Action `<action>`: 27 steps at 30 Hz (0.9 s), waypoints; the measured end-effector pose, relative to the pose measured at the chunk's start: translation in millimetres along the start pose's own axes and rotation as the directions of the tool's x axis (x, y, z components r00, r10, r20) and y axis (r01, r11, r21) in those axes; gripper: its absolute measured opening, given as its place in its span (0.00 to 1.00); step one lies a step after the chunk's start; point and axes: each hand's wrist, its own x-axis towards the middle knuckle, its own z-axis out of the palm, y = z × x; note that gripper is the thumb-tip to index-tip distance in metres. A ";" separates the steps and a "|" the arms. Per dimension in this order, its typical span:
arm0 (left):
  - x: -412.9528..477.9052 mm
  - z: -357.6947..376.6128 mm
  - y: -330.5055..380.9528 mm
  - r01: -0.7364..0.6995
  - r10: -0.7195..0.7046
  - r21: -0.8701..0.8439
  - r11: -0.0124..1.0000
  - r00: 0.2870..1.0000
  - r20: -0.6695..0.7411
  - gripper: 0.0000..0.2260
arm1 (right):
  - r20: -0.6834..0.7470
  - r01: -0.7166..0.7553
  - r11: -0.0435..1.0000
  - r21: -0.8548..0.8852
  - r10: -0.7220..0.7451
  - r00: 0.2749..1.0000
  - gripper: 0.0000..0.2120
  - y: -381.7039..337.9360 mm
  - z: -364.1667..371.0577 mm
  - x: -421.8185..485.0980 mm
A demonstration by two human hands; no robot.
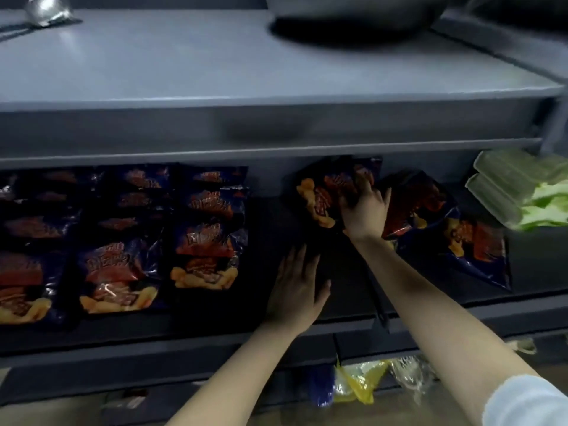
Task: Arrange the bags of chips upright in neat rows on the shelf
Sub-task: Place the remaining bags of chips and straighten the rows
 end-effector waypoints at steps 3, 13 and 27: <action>-0.3 0.6 -0.9 0.007 -0.007 0.002 1.000 1.000 0.016 0.31 | -0.023 0.019 1.000 0.012 -0.019 1.000 0.22 -7.6 5.4 -0.6; -2.3 -1.8 1.7 -0.017 0.020 -0.054 0.998 0.998 0.054 0.32 | 0.006 0.109 0.993 0.039 -0.109 0.994 0.30 -37.8 -15.7 -13.7; -48.9 -46.5 -26.9 -0.397 0.372 -0.282 0.873 0.917 -0.142 0.17 | -0.024 0.608 0.711 0.353 -0.643 0.765 0.15 -182.0 -11.3 -74.3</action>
